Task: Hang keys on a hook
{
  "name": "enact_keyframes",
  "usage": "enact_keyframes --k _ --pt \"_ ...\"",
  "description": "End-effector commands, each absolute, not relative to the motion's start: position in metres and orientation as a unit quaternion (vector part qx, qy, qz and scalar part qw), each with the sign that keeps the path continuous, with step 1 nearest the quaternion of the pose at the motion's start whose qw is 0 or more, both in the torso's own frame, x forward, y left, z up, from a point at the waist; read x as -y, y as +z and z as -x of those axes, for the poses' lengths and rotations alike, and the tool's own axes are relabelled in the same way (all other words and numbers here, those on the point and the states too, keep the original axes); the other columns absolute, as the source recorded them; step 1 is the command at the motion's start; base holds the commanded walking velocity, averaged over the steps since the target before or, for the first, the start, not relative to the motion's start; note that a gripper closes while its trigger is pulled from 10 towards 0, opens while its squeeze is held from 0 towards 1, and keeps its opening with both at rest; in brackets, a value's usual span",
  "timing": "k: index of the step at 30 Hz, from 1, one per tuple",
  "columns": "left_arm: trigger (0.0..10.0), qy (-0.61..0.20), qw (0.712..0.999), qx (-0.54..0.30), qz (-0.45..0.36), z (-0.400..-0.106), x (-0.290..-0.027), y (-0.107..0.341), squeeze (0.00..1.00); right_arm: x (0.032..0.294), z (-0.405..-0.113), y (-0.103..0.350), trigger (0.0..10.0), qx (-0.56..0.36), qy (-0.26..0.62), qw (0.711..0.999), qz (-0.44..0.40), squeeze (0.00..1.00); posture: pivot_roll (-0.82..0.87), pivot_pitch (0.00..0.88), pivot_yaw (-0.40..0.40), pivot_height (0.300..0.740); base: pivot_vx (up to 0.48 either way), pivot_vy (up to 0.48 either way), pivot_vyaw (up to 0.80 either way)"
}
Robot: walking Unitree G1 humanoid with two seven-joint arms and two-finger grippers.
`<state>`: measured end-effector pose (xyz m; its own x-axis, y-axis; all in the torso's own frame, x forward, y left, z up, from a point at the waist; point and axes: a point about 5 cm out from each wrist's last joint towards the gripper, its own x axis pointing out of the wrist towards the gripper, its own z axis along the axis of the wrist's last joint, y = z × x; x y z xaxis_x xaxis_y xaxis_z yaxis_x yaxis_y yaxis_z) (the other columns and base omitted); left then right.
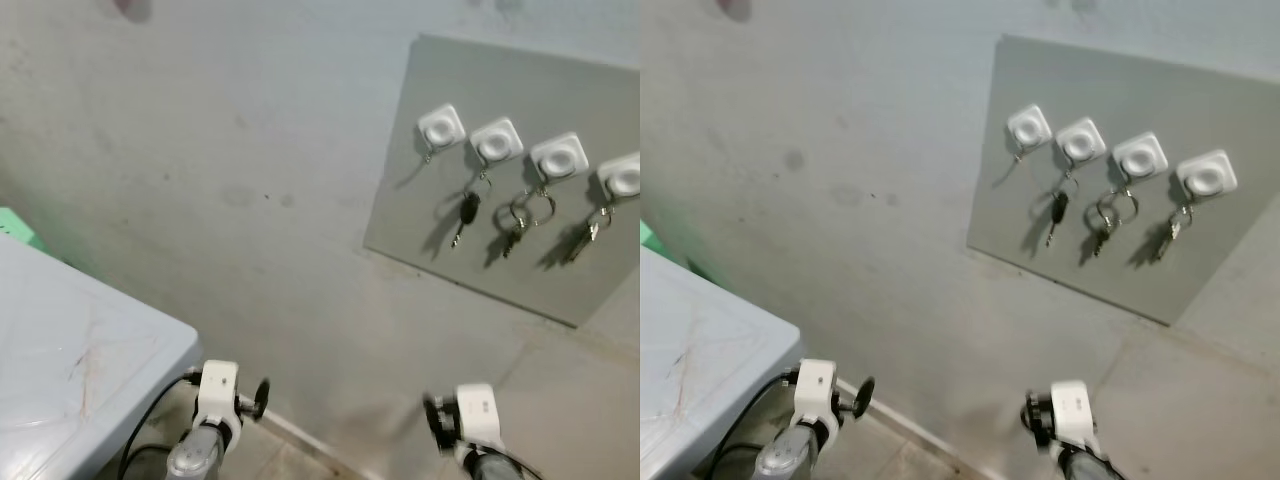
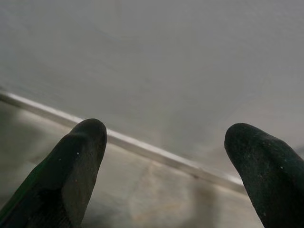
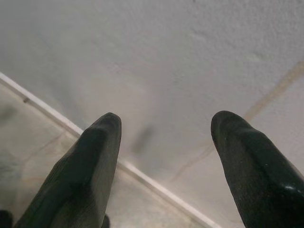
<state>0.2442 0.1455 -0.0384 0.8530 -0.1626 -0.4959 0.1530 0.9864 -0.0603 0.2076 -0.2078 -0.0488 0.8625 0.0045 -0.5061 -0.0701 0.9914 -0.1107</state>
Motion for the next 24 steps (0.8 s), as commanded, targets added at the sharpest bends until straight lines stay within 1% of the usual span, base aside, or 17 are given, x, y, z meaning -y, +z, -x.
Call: enact_keyframes --k 1,3,4,11,14,15,18,20,24 --pt "10.0 -0.09 0.963 -0.254 0.02 -0.25 -0.141 -0.035 0.0 0.21 -0.222 -0.039 10.0 -0.238 0.016 0.969 0.07 0.0 0.0 0.0 -0.045 0.74 0.0 0.0 0.0" --pt "10.0 -0.09 0.963 -0.254 0.003 -0.244 -0.142 -0.038 0.0 0.21 -0.215 -0.044 10.0 -0.246 0.019 0.967 0.064 0.0 0.0 0.0 -0.047 0.74 0.0 0.0 0.0" --pt "10.0 -0.09 0.963 -0.254 0.003 -0.244 -0.142 -0.038 0.0 0.21 -0.215 -0.044 10.0 -0.246 0.019 0.967 0.064 0.0 0.0 0.0 -0.047 0.74 0.0 0.0 0.0" --pt "10.0 -0.081 0.956 -0.282 -0.002 -0.225 -0.151 -0.052 0.0 0.211 -0.188 -0.062 10.0 -0.3 0.013 0.952 0.061 0.0 0.0 0.0 -0.044 0.74 0.0 0.0 0.0" --pt "10.0 -0.08 0.954 -0.289 0.003 -0.221 -0.153 -0.055 0.0 0.212 -0.182 -0.066 10.0 -0.313 0.009 0.948 0.058 0.0 0.0 0.0 -0.041 0.74 0.0 0.0 0.0" --pt "10.0 -0.087 0.945 -0.314 -0.014 -0.212 -0.155 -0.061 0.0 0.212 -0.175 -0.071 10.0 -0.332 0.01 0.942 0.056 0.0 0.0 0.0 -0.041 0.74 0.0 0.0 0.0" --pt "10.0 -0.087 0.937 -0.338 -0.019 -0.203 -0.156 -0.068 0.0 0.211 -0.164 -0.078 10.0 -0.362 0.007 0.931 0.042 0.0 0.0 0.0 -0.039 0.74 0.0 0.0 0.0" --pt "10.0 -0.083 0.928 -0.362 -0.022 -0.196 -0.157 -0.073 0.0 0.211 -0.154 -0.084 10.0 -0.389 0.007 0.921 0.039 0.0 0.0 0.016 -0.037 0.74 0.0 0.0 0.0" --pt "10.0 -0.083 0.911 -0.403 -0.034 -0.179 -0.16 -0.083 0.0 0.214 -0.134 -0.094 10.0 -0.436 -0.002 0.899 0.031 0.0 0.0 0.022 -0.03 0.74 0.0 0.0 0.0"
